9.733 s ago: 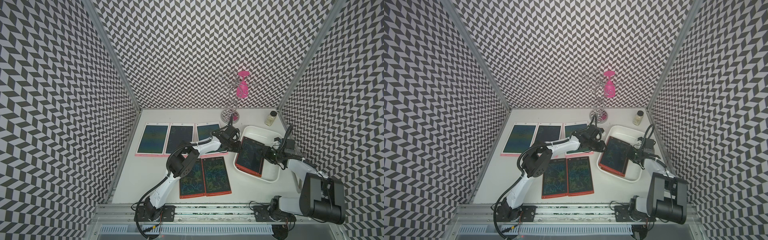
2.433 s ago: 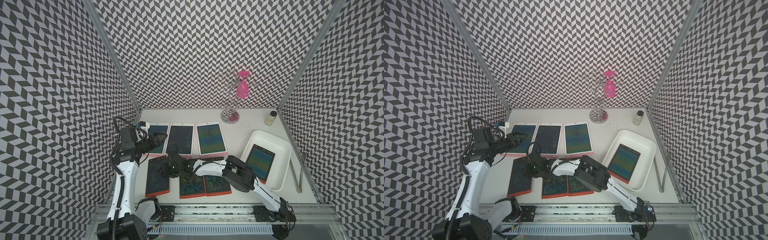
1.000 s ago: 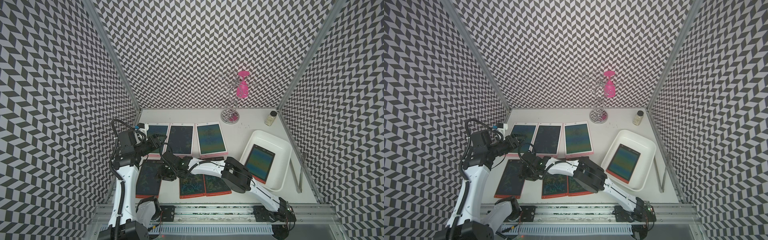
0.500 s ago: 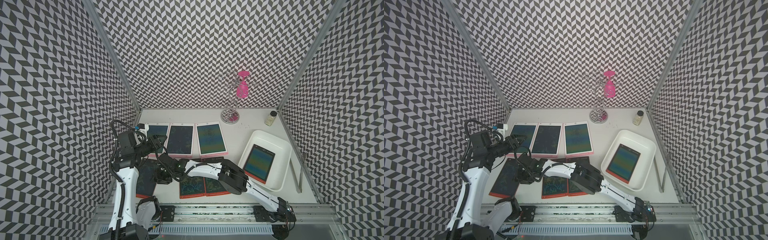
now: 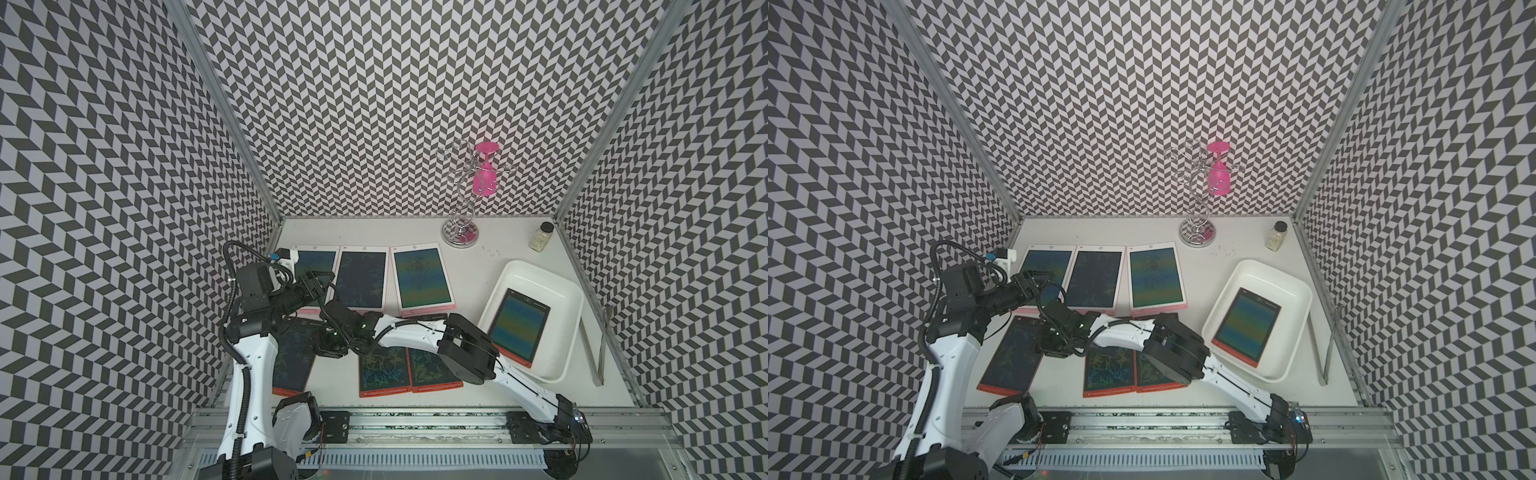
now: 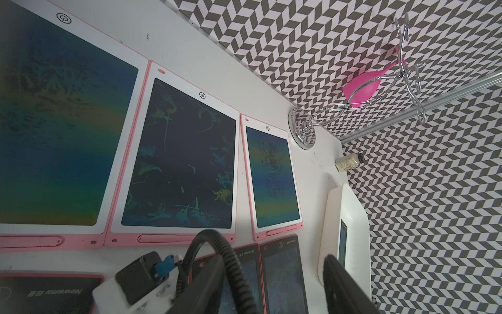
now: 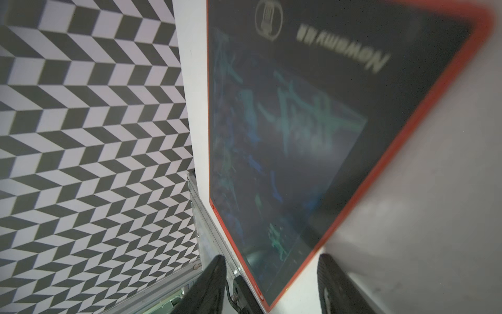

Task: Take out the writing tablet from the storage box
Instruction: Place the writing tablet at the center of the board.

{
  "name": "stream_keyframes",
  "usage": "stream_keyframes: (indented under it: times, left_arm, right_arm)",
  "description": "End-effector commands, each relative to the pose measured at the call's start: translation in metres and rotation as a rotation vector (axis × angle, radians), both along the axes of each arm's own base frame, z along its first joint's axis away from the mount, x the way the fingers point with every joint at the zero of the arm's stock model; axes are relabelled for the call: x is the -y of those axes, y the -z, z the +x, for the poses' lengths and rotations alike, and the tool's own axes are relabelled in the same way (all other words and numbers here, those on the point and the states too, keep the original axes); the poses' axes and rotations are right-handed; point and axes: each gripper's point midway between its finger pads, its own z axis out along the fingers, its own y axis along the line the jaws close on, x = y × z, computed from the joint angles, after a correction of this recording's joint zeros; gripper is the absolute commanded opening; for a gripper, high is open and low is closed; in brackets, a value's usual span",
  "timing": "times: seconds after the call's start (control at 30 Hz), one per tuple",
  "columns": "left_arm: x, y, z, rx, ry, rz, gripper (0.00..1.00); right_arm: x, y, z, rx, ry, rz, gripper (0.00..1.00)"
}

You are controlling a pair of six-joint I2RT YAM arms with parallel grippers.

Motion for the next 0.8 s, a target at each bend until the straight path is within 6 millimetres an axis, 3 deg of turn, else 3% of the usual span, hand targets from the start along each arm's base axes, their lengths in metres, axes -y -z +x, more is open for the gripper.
stream_keyframes:
  times: [0.0, 0.77]
  left_arm:
    - [0.002, -0.006, -0.001, 0.039, 0.02, 0.011, 0.59]
    - [0.002, -0.002, -0.003, 0.034, 0.019, 0.009, 0.59]
  right_arm:
    - [0.066, 0.106, 0.01, -0.041, 0.084, -0.327, 0.56]
    - [0.035, 0.099, 0.01, -0.068, 0.022, -0.192, 0.56]
